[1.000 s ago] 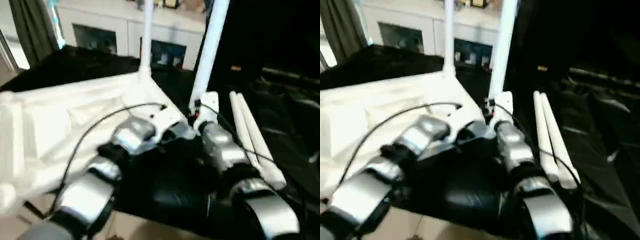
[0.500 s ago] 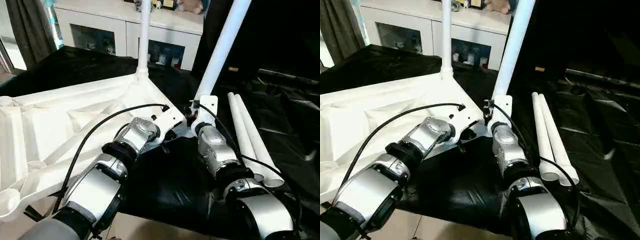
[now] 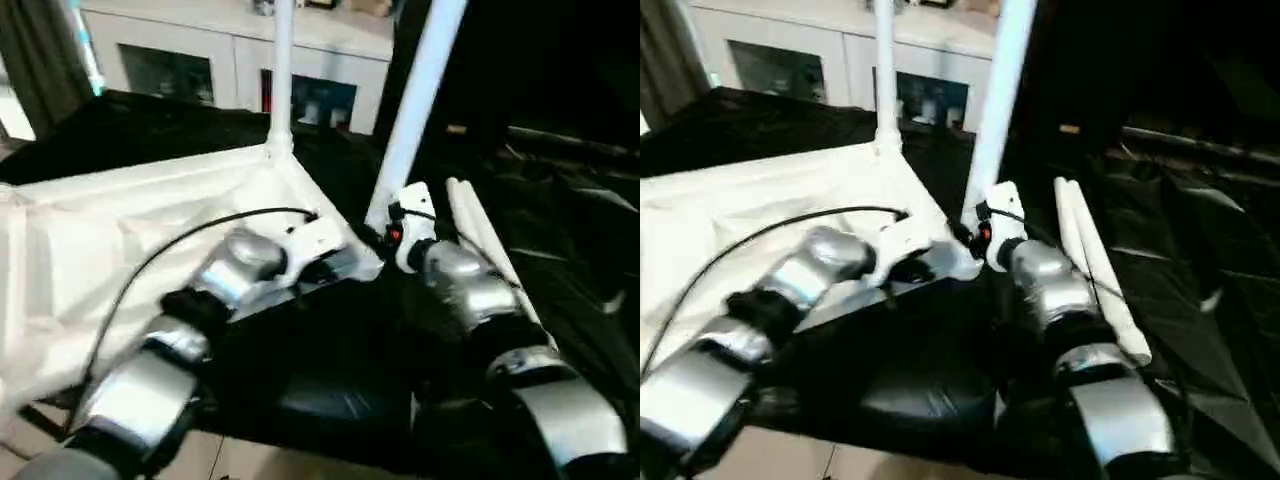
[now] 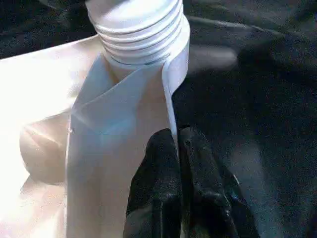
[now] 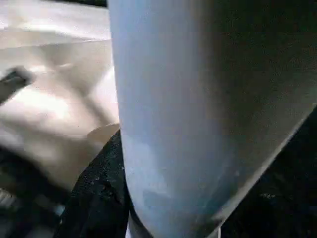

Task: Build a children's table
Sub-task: Insert table leg to table base

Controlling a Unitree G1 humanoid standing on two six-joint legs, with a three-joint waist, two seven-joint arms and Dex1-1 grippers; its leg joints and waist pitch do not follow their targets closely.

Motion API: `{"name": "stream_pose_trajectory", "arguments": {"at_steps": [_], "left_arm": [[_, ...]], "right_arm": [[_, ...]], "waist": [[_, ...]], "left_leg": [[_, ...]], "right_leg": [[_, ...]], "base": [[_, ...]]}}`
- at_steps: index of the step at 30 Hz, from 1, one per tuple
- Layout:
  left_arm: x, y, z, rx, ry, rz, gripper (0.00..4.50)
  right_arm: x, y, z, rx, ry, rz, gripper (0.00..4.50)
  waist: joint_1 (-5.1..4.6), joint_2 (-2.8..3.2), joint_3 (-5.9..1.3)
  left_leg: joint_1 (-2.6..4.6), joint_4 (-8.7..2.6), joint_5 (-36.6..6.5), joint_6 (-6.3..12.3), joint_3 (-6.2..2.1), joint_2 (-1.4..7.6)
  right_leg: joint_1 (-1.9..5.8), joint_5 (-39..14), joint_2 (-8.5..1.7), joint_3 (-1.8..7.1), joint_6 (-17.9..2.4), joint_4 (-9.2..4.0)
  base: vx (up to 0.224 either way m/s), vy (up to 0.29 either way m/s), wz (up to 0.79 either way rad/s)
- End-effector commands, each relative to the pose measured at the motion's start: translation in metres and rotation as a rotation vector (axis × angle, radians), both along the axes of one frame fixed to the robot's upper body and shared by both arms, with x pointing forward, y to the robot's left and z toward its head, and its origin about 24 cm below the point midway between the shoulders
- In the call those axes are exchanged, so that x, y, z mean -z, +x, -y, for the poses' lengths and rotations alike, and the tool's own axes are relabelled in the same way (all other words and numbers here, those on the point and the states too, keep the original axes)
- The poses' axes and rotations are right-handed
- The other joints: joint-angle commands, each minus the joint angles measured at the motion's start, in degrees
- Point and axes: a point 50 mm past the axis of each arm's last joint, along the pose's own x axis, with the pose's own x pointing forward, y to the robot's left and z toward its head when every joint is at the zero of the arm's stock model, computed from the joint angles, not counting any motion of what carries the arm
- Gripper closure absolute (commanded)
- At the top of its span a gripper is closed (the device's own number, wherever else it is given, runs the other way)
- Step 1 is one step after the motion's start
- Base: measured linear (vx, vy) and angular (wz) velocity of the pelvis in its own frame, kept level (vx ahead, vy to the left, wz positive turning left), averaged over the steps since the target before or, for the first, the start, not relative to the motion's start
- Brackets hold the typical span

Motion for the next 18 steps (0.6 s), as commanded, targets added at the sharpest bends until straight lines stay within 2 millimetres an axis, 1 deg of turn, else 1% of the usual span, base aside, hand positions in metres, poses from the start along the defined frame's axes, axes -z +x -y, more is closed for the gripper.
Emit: {"name": "stream_pose_trajectory", "arguments": {"at_steps": [1, 2, 3, 4, 5, 6, 7, 8, 10, 11, 12, 13, 14, 15, 17, 18], "left_arm": [[-0.002, -0.016, 0.015, 0.245, -0.003, -0.061, 4.5], [-0.002, -0.016, 0.015, 0.245, -0.003, -0.061, 4.5], [-0.003, -0.021, 0.011, 0.29, 0.003, -0.059, 4.5], [-0.003, -0.022, 0.007, 0.304, 0.01, -0.06, 4.5], [-0.003, -0.022, 0.007, 0.304, 0.01, -0.06, 4.5], [-0.003, -0.023, 0.005, 0.308, 0.015, -0.061, 4.5], [-0.003, -0.024, 0.001, 0.317, 0.021, -0.068, 4.5], [-0.003, -0.024, 0.001, 0.317, 0.021, -0.068, 4.5], [-0.003, -0.026, -0.006, 0.332, 0.027, -0.075, 4.5], [-0.003, -0.026, -0.006, 0.332, 0.027, -0.075, 4.5], [-0.003, -0.028, -0.01, 0.34, 0.038, -0.08, 4.5], [-0.002, -0.029, -0.013, 0.343, 0.044, -0.082, 4.5], [-0.002, -0.029, -0.013, 0.343, 0.044, -0.082, 4.5], [-0.002, -0.029, -0.016, 0.343, 0.05, -0.08, 4.5], [-0.003, -0.028, -0.019, 0.324, 0.055, -0.067, 4.5], [-0.004, -0.028, -0.02, 0.312, 0.054, -0.059, 4.5]], "right_arm": [[0.054, -0.028, 0.036, -0.032, -0.22, -0.269, 2.6], [0.054, -0.028, 0.036, -0.032, -0.22, -0.269, 2.6], [0.053, -0.035, 0.041, -0.164, -0.236, -0.274, 2.6], [0.052, -0.039, 0.042, -0.219, -0.227, -0.279, 2.6], [0.052, -0.039, 0.042, -0.219, -0.227, -0.279, 2.6], [0.051, -0.04, 0.043, -0.246, -0.218, -0.281, 2.6], [0.051, -0.042, 0.042, -0.281, -0.209, -0.279, 2.6], [0.051, -0.042, 0.042, -0.281, -0.209, -0.279, 2.6], [0.05, -0.047, 0.042, -0.34, -0.202, -0.277, 2.6], [0.05, -0.047, 0.042, -0.34, -0.202, -0.277, 2.6], [0.051, -0.05, 0.042, -0.375, -0.19, -0.29, 2.6], [0.051, -0.051, 0.042, -0.39, -0.181, -0.293, 2.6], [0.051, -0.051, 0.042, -0.39, -0.181, -0.293, 2.6], [0.051, -0.052, 0.042, -0.394, -0.164, -0.294, 2.6], [0.05, -0.052, 0.041, -0.381, -0.131, -0.274, 2.6], [0.049, -0.051, 0.041, -0.365, -0.116, -0.261, 2.6]], "waist": [[0.2, 0.77, -2.3], [0.21, 0.87, -2.21], [0.12, 0.53, -2.15], [0.29, 0.41, -2.05], [0.39, 0.67, -2.06], [0.61, 0.87, -2.09], [0.8, 0.75, -2.18], [0.9, 0.7, -2.13], [1.09, 0.58, -2.18], [1.15, 0.59, -2.13], [1.2, 0.53, -2.16], [1.19, 0.4, -2.16], [1.13, 0.42, -2.1], [1.18, 0.33, -2.12], [1.22, 0.33, -2.15], [1.21, 0.36, -2.16]], "left_leg": [[-0.1, -3.74, -10.52, 3.28, -1.37, 4.4], [0.06, -3.75, -11.12, 3.19, -1.38, 4.49], [0.08, -3.81, -11.51, 2.93, -1.3, 4.52], [0.03, -3.76, -11.62, 3.27, -1.29, 4.56], [0.03, -3.73, -11.65, 3.35, -1.28, 4.64], [0.39, -3.7, -11.22, 3.24, -1.1, 4.7], [0.45, -3.78, -10.73, 2.9, -1.17, 4.85], [0.46, -3.82, -10.82, 2.73, -1.16, 4.85], [0.5, -3.87, -11.33, 2.27, -1.16, 4.81], [0.48, -3.91, -11.84, 1.99, -1.15, 4.78], [0.5, -3.95, -12.22, 1.7, -1.18, 4.78], [0.43, -3.95, -12.35, 1.72, -1.15, 4.77], [0.42, -4.02, -12.62, 1.62, -1.15, 4.75], [0.55, -3.99, -12.71, 1.35, -1.14, 4.74], [0.55, -3.99, -12.49, 1.15, -1.18, 4.77], [0.57, -4.02, -12.12, 1.2, -1.21, 4.82]], "right_leg": [[1.83, -1.77, -5.88, 4.25, -13.27, -3.99], [1.75, -3.01, -5.89, 4.23, -13.5, -4.16], [1.7, -4.13, -5.79, 4.25, -13.48, -4.21], [1.82, -5.08, -5.78, 4.18, -13.26, -4.34], [1.8, -5.17, -5.84, 4.24, -13.22, -4.33], [1.43, -4.07, -5.72, 4.35, -13.43, -4.27], [1.49, -2.79, -5.67, 4.27, -13.71, -4.0], [1.45, -2.54, -5.66, 4.29, -13.73, -3.98], [1.54, -2.51, -5.66, 4.24, -13.69, -3.89], [1.47, -3.11, -5.7, 4.26, -13.52, -3.94], [1.5, -3.71, -5.72, 4.24, -13.41, -3.97], [1.54, -3.88, -5.72, 4.26, -13.36, -4.0], [1.45, -4.72, -5.72, 4.28, -13.23, -4.06], [1.38, -5.58, -5.79, 4.3, -13.11, -4.16], [1.38, -5.8, -5.84, 4.33, -13.04, -4.16], [1.36, -4.86, -5.81, 4.35, -13.03, -4.06]], "base": [[0.0, 0.0, 0.0], [0.0, 0.0, 0.0], [0.0, 0.0, 0.0], [0.0, 0.0, 0.0], [0.0, 0.0, 0.0], [0.0, 0.0, 0.0], [0.0, 0.0, 0.0], [0.0, 0.0, 0.0], [0.0, 0.0, 0.0], [0.0, 0.0, 0.0], [0.0, 0.0, 0.0], [0.0, 0.0, 0.0], [0.0, 0.0, 0.0], [0.0, 0.0, 0.0], [0.0, 0.0, 0.0], [0.0, 0.0, 0.0]]}}
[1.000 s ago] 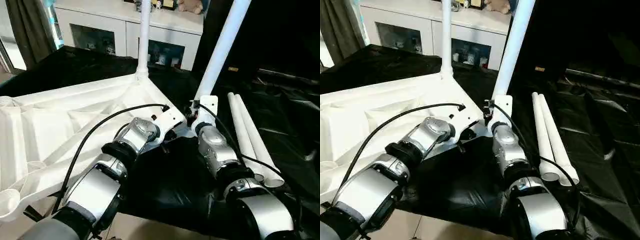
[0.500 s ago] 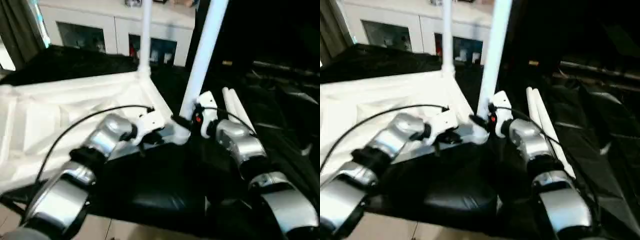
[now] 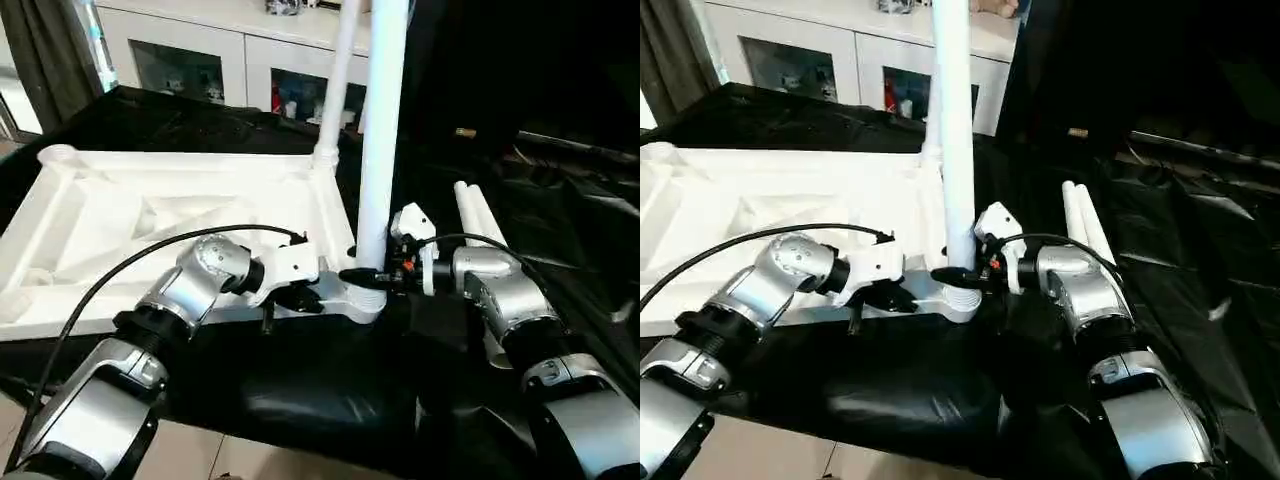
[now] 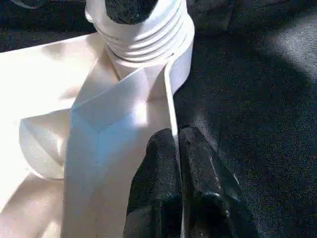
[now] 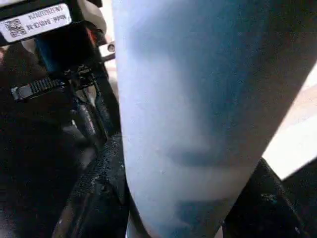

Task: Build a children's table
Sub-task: Insert table leg to table base

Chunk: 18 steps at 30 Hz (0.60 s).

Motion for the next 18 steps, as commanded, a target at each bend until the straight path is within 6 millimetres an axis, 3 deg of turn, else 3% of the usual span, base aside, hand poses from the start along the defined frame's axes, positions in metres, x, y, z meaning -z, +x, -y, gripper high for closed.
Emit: {"name": "stream_pose_trajectory", "arguments": {"at_steps": [1, 10, 15, 16, 18], "left_arm": [[-0.001, -0.006, -0.001, 0.082, 0.03, -0.019, 4.5], [-0.002, -0.002, -0.004, 0.041, 0.021, 0.01, 4.5], [-0.001, -0.003, -0.005, 0.033, 0.019, 0.009, 4.5], [-0.001, -0.003, -0.006, 0.031, 0.019, 0.008, 4.5], [-0.001, -0.003, -0.006, 0.031, 0.019, 0.007, 4.5]], "right_arm": [[0.049, -0.023, 0.028, 0.087, -0.145, -0.188, 2.6], [0.038, -0.018, 0.032, 0.263, 0.07, -0.146, 2.6], [0.047, -0.025, 0.036, 0.381, 0.18, -0.175, 2.6], [0.05, -0.028, 0.036, 0.4, 0.192, -0.183, 2.6], [0.054, -0.032, 0.035, 0.407, 0.195, -0.191, 2.6]], "waist": [[-0.03, 1.07, -2.04], [-0.08, 0.99, -2.04], [-0.05, 1.11, -2.01], [0.04, 1.44, -2.0], [0.06, 1.25, -1.97]], "left_leg": [[0.57, -3.98, -11.83, 1.13, -1.33, 4.71], [0.5, -4.02, -12.35, 1.08, -1.35, 4.58], [0.47, -4.06, -11.96, 1.32, -1.36, 4.57], [0.48, -4.09, -12.2, 1.17, -1.42, 4.55], [0.44, -4.13, -12.58, 0.88, -1.42, 4.57]], "right_leg": [[1.3, -4.14, -5.8, 4.32, -13.09, -3.96], [1.38, -4.73, -5.82, 4.37, -12.84, -4.12], [1.35, -4.66, -5.82, 4.31, -12.95, -4.16], [1.35, -5.0, -5.87, 4.29, -12.95, -4.16], [1.33, -5.75, -5.9, 4.33, -12.55, -4.32]], "base": [[0.0, 0.0, 0.0], [0.0, 0.0, 0.0], [0.0, 0.0, 0.0], [0.0, 0.0, 0.0], [0.0, 0.0, 0.0]]}}
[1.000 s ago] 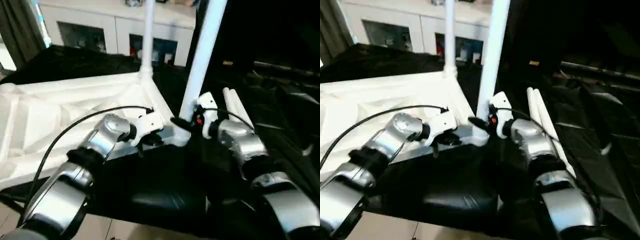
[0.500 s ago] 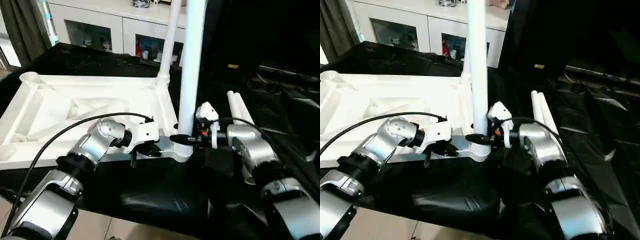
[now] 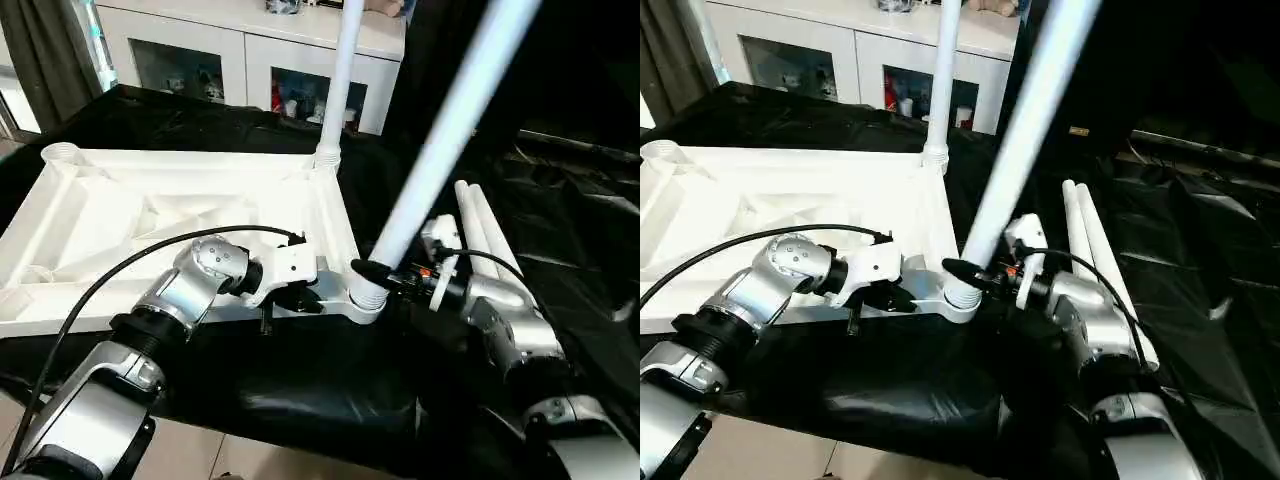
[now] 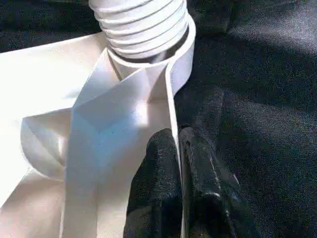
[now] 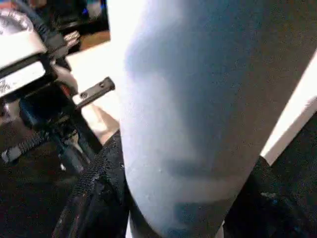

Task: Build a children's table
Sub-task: Insert table leg to table base

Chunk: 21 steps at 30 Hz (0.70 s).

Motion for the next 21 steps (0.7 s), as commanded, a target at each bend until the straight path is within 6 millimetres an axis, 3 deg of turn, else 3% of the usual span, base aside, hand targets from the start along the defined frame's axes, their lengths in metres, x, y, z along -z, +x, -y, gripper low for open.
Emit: {"name": "stream_pose_trajectory", "arguments": {"at_steps": [1, 2, 4, 7, 11, 18, 21], "left_arm": [[-0.001, -0.003, -0.004, 0.037, 0.025, -0.003, 4.5], [-0.001, -0.002, -0.005, 0.036, 0.026, -0.003, 4.5], [-0.001, -0.002, -0.006, 0.035, 0.03, -0.003, 4.5], [-0.001, -0.002, -0.006, 0.033, 0.03, -0.002, 4.5], [-0.001, -0.001, -0.006, 0.031, 0.033, -0.003, 4.5], [-0.001, -0.001, -0.007, 0.041, 0.046, -0.003, 4.5], [-0.001, -0.001, -0.006, 0.046, 0.05, -0.002, 4.5]], "right_arm": [[0.039, -0.017, 0.021, 0.112, -0.097, -0.182, 2.6], [0.041, -0.019, 0.02, 0.112, -0.1, -0.185, 2.6], [0.046, -0.024, 0.02, 0.115, -0.118, -0.192, 2.6], [0.051, -0.028, 0.02, 0.135, -0.138, -0.193, 2.6], [0.055, -0.033, 0.021, 0.143, -0.171, -0.187, 2.6], [0.055, -0.037, 0.012, -0.062, -0.393, -0.138, 2.6], [0.054, -0.036, 0.007, -0.127, -0.436, -0.141, 2.6]], "waist": [[0.05, 1.08, -2.16], [0.1, 1.5, -2.17], [0.02, 1.25, -2.02], [0.12, 1.37, -2.01], [0.1, 1.67, -2.06], [0.03, 1.47, -2.0], [-0.01, 1.54, -1.95]], "left_leg": [[0.47, -4.17, -12.63, 0.77, -1.45, 4.56], [0.55, -4.21, -12.75, 0.53, -1.44, 4.59], [0.39, -4.27, -13.23, 0.55, -1.47, 4.51], [0.49, -4.29, -13.87, 0.28, -1.47, 4.53], [0.53, -4.31, -13.25, 0.29, -1.54, 4.57], [0.39, -4.2, -12.54, 0.44, -1.46, 4.38], [0.44, -4.27, -13.77, 0.04, -1.49, 4.39]], "right_leg": [[1.35, -5.76, -5.87, 4.31, -12.53, -4.31], [1.33, -5.47, -5.93, 4.36, -12.61, -4.38], [1.37, -5.84, -5.76, 4.29, -12.5, -4.39], [1.3, -8.14, -5.98, 4.39, -11.87, -4.66], [1.28, -6.39, -5.82, 4.38, -11.99, -4.43], [1.49, -5.78, -5.65, 4.3, -11.52, -4.45], [1.39, -8.64, -5.89, 4.42, -10.99, -4.75]], "base": [[0.0, 0.0, 0.0], [0.0, 0.0, 0.0], [0.0, 0.0, 0.0], [0.0, 0.0, 0.0], [0.0, 0.0, 0.0], [0.0, 0.0, 0.0], [0.0, 0.0, 0.0]]}}
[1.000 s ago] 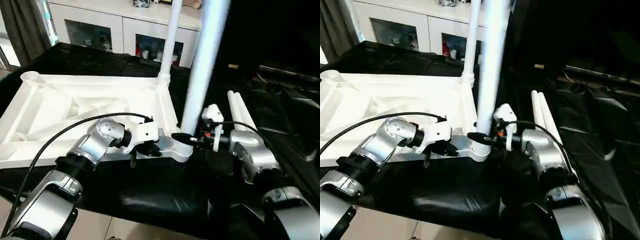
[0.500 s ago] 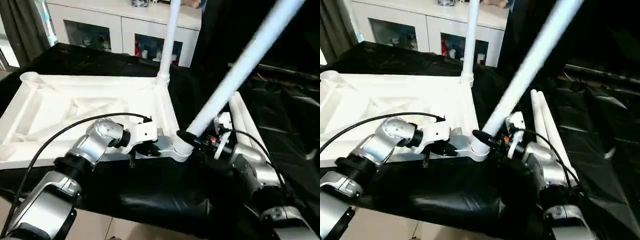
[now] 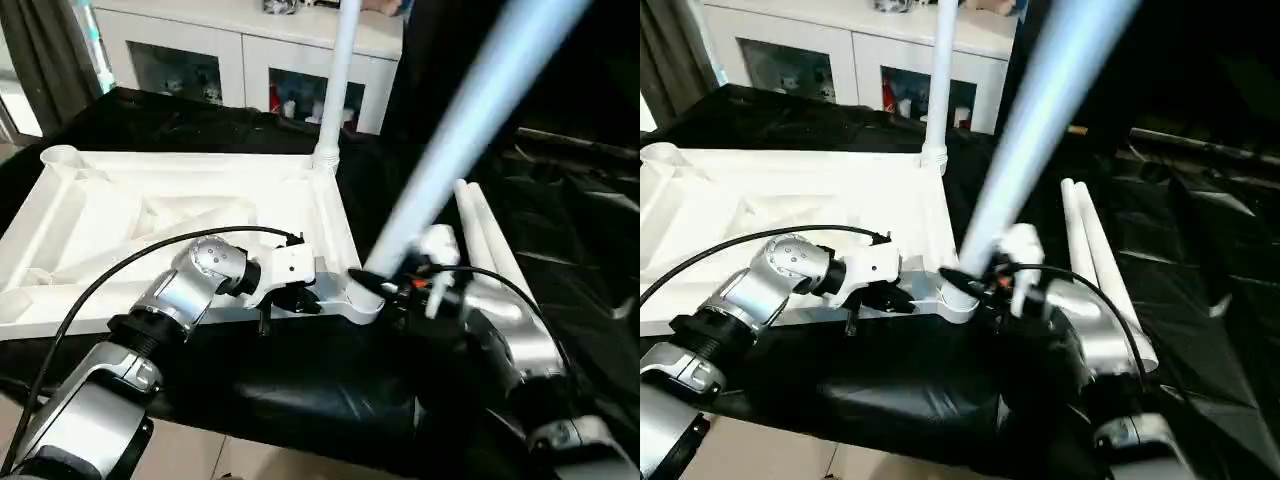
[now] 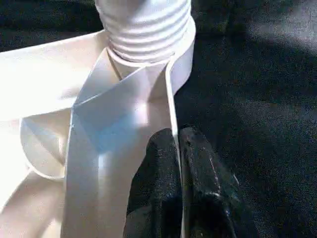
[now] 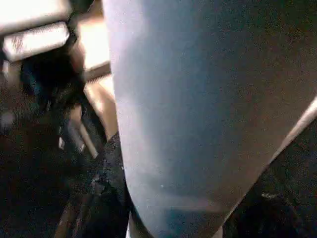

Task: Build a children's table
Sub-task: Insert table leg to table base

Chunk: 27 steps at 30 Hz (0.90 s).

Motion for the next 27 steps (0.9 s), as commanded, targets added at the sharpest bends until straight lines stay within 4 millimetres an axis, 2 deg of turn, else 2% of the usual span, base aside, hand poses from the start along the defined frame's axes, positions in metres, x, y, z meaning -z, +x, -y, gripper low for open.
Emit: {"name": "stream_pose_trajectory", "arguments": {"at_steps": [1, 2, 4, 6, 8, 9, 11, 14, 22, 25, 27], "left_arm": [[-0.0016, -0.0011, -0.0035, 0.047, 0.043, -0.001, 4.5], [-0.0015, -0.0013, -0.0033, 0.049, 0.044, -0.001, 4.5], [-0.0011, -0.0021, -0.0027, 0.055, 0.045, -0.004, 4.5], [-0.0006, -0.0025, -0.0026, 0.057, 0.046, -0.005, 4.5], [-0.0006, -0.0026, -0.0026, 0.057, 0.046, -0.004, 4.5], [-0.0005, -0.0028, -0.0029, 0.058, 0.046, -0.004, 4.5], [-0.0004, -0.003, -0.0031, 0.058, 0.046, -0.004, 4.5], [-0.0001, -0.0057, -0.0042, 0.086, 0.045, -0.005, 4.5], [0.0013, -0.01, -0.0057, 0.121, 0.038, -0.015, 4.5], [0.0019, -0.0078, -0.0046, 0.094, 0.033, -0.002, 4.5], [0.0028, -0.0049, -0.0037, 0.058, 0.027, 0.011, 4.5]], "right_arm": [[0.0587, -0.0273, 0.0197, 0.001, -0.217, -0.27, 2.6], [0.0583, -0.0262, 0.0181, -0.007, -0.221, -0.275, 2.6], [0.0585, -0.0244, 0.0146, -0.033, -0.239, -0.281, 2.6], [0.059, -0.0243, 0.0125, -0.056, -0.248, -0.287, 2.6], [0.0599, -0.025, 0.0126, -0.062, -0.247, -0.293, 2.6], [0.0617, -0.0262, 0.0134, -0.065, -0.25, -0.299, 2.6], [0.0625, -0.0268, 0.0137, -0.066, -0.252, -0.301, 2.6], [0.0645, -0.0309, 0.0147, -0.083, -0.217, -0.316, 2.6], [0.0656, -0.0333, 0.0167, -0.086, -0.186, -0.316, 2.6], [0.0652, -0.0318, 0.0176, -0.057, -0.175, -0.306, 2.6], [0.0651, -0.0282, 0.0179, -0.008, -0.164, -0.294, 2.6]], "waist": [[0.02, 1.16, -1.98], [0.0, 0.94, -1.96], [-0.09, 1.14, -2.02], [-0.27, 0.83, -1.97], [-0.17, 0.88, -1.9], [-0.2, 0.51, -1.81], [-0.11, 0.72, -1.89], [-0.15, 0.5, -1.81], [-0.12, 0.5, -1.96], [-0.16, 0.45, -1.98], [-0.16, 0.46, -1.88]], "left_leg": [[0.43, -4.19, -13.97, 0.07, -1.52, 4.38], [0.4, -4.22, -13.91, 0.17, -1.53, 4.44], [0.51, -4.29, -14.33, 0.04, -1.6, 4.51], [0.43, -4.28, -14.73, 0.05, -1.56, 4.43], [0.48, -4.26, -15.01, 0.07, -1.54, 4.42], [0.46, -4.3, -14.97, 0.14, -1.54, 4.42], [0.55, -4.28, -14.47, 0.17, -1.56, 4.41], [0.64, -4.31, -14.75, 0.36, -1.53, 4.4], [0.75, -4.28, -14.99, 0.25, -1.44, 4.41], [0.78, -4.28, -14.57, 0.31, -1.41, 4.42], [0.8, -4.36, -15.44, 0.09, -1.42, 4.43]], "right_leg": [[1.31, -8.66, -5.92, 4.42, -11.04, -4.75], [1.29, -8.14, -5.84, 4.42, -11.16, -4.72], [1.19, -7.41, -5.75, 4.37, -11.56, -4.54], [1.23, -7.53, -5.75, 4.41, -11.81, -4.54], [1.23, -8.6, -5.86, 4.51, -11.53, -4.7], [1.26, -9.04, -5.86, 4.56, -11.33, -4.76], [1.25, -8.46, -5.79, 4.61, -11.33, -4.62], [1.16, -8.73, -5.69, 4.6, -11.28, -4.65], [1.12, -8.74, -5.75, 4.66, -11.46, -4.65], [1.11, -7.99, -5.63, 4.65, -11.54, -4.56], [1.03, -9.27, -5.68, 4.68, -11.38, -4.72]], "base": [[0.0, 0.0, 0.0], [0.0, 0.0, 0.0], [0.0, 0.0, 0.0], [0.0, 0.0, 0.0], [0.0, 0.0, 0.0], [0.0, 0.0, 0.0], [0.0, 0.0, 0.0], [0.0, 0.0, 0.0], [0.0, 0.0, 0.0], [0.0, 0.0, 0.0], [0.0, 0.0, 0.0]]}}
